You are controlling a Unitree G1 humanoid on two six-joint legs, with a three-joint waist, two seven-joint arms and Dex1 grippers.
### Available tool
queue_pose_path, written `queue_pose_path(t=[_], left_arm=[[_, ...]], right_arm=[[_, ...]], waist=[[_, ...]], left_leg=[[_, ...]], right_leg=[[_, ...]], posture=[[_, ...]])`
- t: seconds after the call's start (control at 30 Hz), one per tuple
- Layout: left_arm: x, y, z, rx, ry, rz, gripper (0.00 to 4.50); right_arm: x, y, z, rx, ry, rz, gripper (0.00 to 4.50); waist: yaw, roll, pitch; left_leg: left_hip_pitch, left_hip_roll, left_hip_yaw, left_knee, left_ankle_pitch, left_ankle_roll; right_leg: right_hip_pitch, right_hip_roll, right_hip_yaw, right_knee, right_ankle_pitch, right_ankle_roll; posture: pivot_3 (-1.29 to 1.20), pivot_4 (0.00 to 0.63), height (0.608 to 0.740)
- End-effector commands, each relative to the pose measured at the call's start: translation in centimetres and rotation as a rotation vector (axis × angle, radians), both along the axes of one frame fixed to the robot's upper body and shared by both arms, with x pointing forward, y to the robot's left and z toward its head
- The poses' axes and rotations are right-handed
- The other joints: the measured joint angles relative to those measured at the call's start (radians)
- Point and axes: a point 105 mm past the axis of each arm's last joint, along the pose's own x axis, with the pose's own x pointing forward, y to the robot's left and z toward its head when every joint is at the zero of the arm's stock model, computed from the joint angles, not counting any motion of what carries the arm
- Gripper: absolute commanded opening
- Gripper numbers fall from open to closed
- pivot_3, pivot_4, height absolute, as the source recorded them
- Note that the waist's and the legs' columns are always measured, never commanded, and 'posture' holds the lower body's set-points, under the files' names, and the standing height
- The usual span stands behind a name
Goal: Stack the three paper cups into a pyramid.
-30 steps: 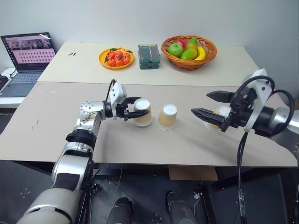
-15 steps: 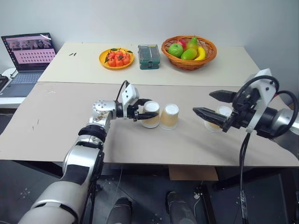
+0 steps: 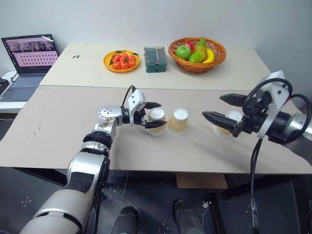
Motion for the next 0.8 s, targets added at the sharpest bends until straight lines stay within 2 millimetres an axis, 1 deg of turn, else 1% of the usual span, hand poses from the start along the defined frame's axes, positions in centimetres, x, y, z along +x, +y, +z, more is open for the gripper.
queue_pose_path(t=[0.03,0.17,0.27,0.4,0.47,0.6,0.77,0.8], left_arm=[[0.2,-0.3,1.3,-0.018,-0.042,-0.005,4.42],[0.3,-0.3,2.2,-0.041,-0.021,-0.015,4.42],[0.3,-0.4,5.7,-0.134,-0.031,-0.052,4.42],[-0.3,-0.3,10.1,-0.217,-0.070,-0.101,4.42],[-0.7,0.3,11.5,-0.231,-0.081,-0.109,4.42],[-1.8,2.0,13.2,-0.222,-0.097,-0.101,4.42],[-5.5,3.4,13.2,-0.170,-0.032,-0.165,4.42],[-6.4,3.8,12.7,-0.139,-0.020,-0.159,4.42]], right_arm=[[-0.6,-0.2,1.4,-0.021,-0.059,-0.005,4.50],[-0.6,-0.4,1.3,-0.025,-0.058,-0.009,4.50],[-0.5,-0.4,1.3,-0.022,-0.057,-0.012,4.50],[-0.5,-0.5,1.2,-0.018,-0.054,-0.009,4.50],[-0.4,-0.5,1.2,-0.016,-0.052,-0.008,4.50],[-0.3,-1.0,1.0,-0.012,-0.047,-0.025,4.50],[-0.3,-3.3,-0.3,-0.016,-0.019,-0.118,4.50],[-0.3,-3.9,-0.8,-0.006,-0.011,-0.142,4.50]], waist=[[0.000,0.000,0.000],[-0.001,0.000,0.000],[0.000,0.000,0.000],[0.000,0.000,0.000],[-0.002,0.000,0.000],[-0.011,0.000,0.000],[-0.016,0.000,0.000],[-0.016,0.000,0.000]], left_leg=[[0.000,0.000,0.000,0.000,0.000,0.000],[0.000,0.000,0.000,0.000,0.000,0.000],[0.000,0.000,0.000,0.000,0.000,0.000],[0.000,0.000,0.000,0.000,0.000,0.000],[0.000,0.000,0.000,0.000,0.000,0.000],[0.001,0.000,0.000,-0.001,0.000,0.000],[0.001,0.001,0.000,-0.001,0.000,0.000],[0.001,0.001,0.000,-0.001,0.000,0.000]], right_leg=[[0.000,0.000,0.000,0.000,0.000,0.000],[0.000,0.000,0.000,0.000,0.000,0.000],[0.000,0.000,0.000,0.000,0.000,0.000],[0.000,0.000,0.000,0.000,0.000,0.000],[0.000,0.000,0.000,0.000,0.000,0.000],[0.000,0.000,0.000,0.000,0.000,0.000],[0.000,0.000,0.000,0.001,0.000,0.000],[0.000,0.000,0.000,0.001,0.000,0.000]], posture=[[0.00,0.150,0.740],[0.00,0.150,0.740],[0.00,0.150,0.740],[0.00,0.150,0.740],[0.00,0.150,0.740],[0.00,0.150,0.740],[0.00,0.150,0.740],[0.00,0.150,0.740]])
